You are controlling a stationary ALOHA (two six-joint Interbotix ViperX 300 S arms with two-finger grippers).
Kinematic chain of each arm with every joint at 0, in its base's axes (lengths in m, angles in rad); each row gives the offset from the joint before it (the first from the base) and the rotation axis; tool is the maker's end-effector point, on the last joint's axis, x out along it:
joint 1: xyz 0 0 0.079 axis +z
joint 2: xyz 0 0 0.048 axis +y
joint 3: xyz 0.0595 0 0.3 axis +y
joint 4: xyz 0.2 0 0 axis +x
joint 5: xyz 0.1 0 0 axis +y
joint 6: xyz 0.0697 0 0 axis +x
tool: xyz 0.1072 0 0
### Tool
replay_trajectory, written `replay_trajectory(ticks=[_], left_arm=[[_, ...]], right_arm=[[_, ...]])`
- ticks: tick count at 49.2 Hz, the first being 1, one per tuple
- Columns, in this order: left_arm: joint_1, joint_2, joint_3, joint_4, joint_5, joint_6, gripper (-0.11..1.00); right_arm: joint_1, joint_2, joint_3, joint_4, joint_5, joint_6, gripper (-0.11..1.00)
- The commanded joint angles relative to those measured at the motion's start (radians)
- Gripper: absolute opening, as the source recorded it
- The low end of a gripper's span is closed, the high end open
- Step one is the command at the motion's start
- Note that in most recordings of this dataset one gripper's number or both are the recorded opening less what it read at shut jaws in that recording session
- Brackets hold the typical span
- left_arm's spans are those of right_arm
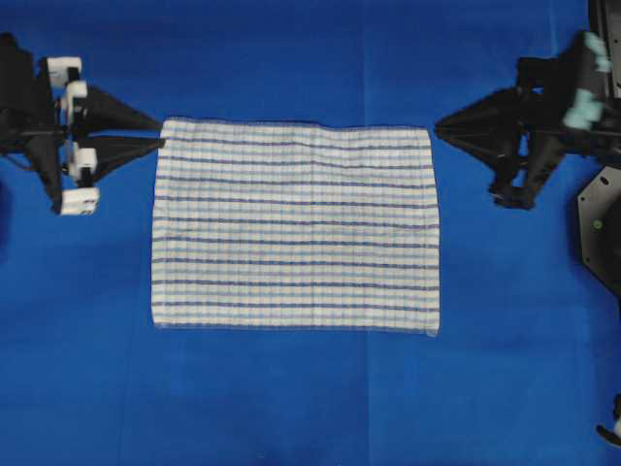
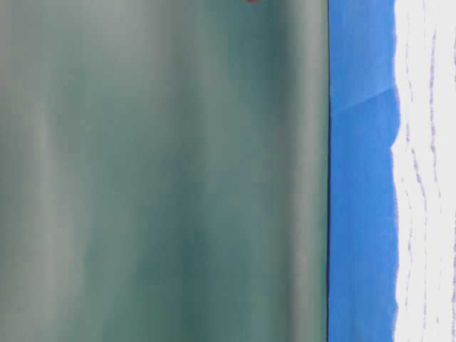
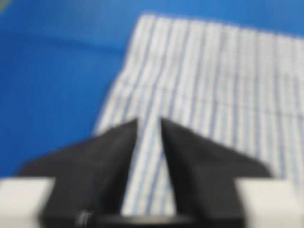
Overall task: Fold the blue towel.
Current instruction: 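Move both grippers to the towel's far corners and grasp them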
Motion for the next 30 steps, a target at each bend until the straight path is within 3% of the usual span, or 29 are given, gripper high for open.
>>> replay_trajectory(ticks=[1, 6, 10, 30], left_arm=[[0.034, 0.043, -0.020, -0.005, -0.020, -0.009, 0.39], [0.066, 0.106, -0.012, -0.005, -0.043, -0.014, 0.69], [0.087, 0.167, -0.003, -0.005, -0.081, -0.014, 0.86], [0.195, 0.425, 0.023, -0.005, -0.259, -0.014, 0.82]], right_arm=[[-0.031, 0.078, -0.023, 0.003, -0.025, 0.002, 0.48], [-0.057, 0.167, -0.018, 0.006, -0.083, 0.002, 0.75], [-0.071, 0.241, -0.012, 0.014, -0.141, 0.002, 0.74], [-0.092, 0.528, -0.009, 0.092, -0.333, 0.000, 0.71]])
